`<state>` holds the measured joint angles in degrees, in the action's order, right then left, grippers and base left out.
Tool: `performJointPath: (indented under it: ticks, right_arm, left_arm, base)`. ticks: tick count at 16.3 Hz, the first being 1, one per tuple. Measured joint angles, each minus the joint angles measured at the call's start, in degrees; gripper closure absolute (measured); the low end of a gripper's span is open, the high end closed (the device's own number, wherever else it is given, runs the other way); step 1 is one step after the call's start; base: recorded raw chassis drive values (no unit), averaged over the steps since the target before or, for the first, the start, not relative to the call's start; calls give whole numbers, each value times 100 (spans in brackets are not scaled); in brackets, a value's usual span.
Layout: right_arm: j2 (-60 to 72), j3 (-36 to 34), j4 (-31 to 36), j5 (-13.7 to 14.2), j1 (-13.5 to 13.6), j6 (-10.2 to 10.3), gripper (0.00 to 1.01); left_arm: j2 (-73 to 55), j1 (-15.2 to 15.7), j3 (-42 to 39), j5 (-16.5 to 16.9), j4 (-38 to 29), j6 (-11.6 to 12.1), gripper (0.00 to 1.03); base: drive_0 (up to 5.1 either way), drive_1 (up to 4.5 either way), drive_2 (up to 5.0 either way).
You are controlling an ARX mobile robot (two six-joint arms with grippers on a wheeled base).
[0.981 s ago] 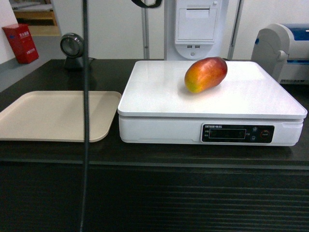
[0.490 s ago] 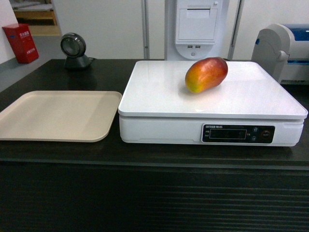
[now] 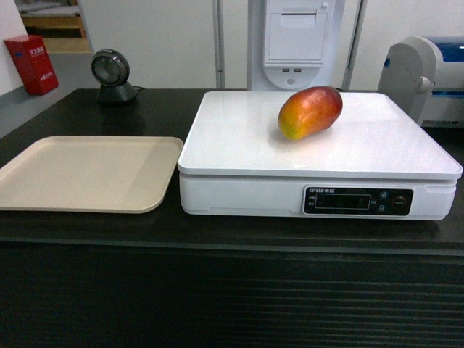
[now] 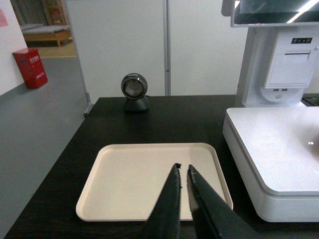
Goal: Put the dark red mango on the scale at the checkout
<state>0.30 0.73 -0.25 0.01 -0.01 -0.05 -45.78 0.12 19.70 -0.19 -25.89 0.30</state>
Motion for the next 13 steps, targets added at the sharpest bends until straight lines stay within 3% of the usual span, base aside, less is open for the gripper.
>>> performJointPath:
  ticks: [1, 4, 13]
  right_arm:
    - [0, 0, 2, 0, 0, 0, 3]
    - [0, 0, 2, 2, 0, 0, 3]
    - [0, 0, 0, 0, 0, 0, 3]
  left_arm:
    - [219, -4, -199, 0, -105, -9, 101]
    - [669, -4, -837, 13, -107, -13, 101]
    - [2031, -4, -1600, 13, 426, -15, 101]
  base:
    - [0, 0, 0]
    - [0, 0, 0]
    - [0, 0, 0]
